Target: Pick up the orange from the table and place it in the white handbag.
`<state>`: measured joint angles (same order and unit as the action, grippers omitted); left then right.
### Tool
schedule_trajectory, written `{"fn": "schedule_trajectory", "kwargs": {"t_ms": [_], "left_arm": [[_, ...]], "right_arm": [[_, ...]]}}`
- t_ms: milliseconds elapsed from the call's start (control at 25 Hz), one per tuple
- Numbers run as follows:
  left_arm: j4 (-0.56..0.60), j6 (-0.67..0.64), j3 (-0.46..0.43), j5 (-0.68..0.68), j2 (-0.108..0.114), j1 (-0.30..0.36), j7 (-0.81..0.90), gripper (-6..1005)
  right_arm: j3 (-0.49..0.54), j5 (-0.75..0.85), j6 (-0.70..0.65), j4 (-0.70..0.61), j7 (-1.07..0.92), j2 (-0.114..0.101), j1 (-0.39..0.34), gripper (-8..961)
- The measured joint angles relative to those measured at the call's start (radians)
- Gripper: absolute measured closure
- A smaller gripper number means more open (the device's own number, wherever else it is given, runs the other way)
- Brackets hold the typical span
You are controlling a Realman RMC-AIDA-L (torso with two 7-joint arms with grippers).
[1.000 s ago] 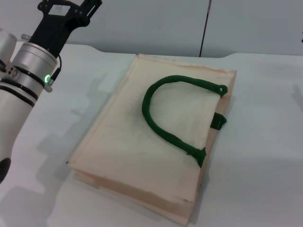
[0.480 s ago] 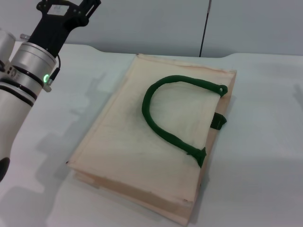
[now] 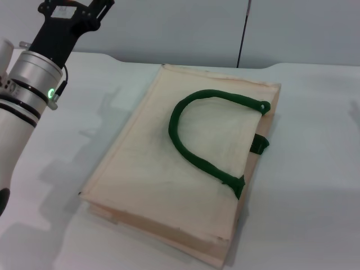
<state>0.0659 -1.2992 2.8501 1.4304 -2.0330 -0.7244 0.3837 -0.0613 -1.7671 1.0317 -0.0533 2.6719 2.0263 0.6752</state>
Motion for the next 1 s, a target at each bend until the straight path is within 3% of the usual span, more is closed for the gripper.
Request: {"fn": "schedule_trajectory", "kwargs": {"t_ms": [1000], "left_arm": [[0.000, 0.012, 0.000, 0.004, 0.000, 0.000, 0.001, 138]], "right_arm": [[0.023, 0.000, -0.001, 0.007, -0.001, 0.000, 0.000, 61]]}}
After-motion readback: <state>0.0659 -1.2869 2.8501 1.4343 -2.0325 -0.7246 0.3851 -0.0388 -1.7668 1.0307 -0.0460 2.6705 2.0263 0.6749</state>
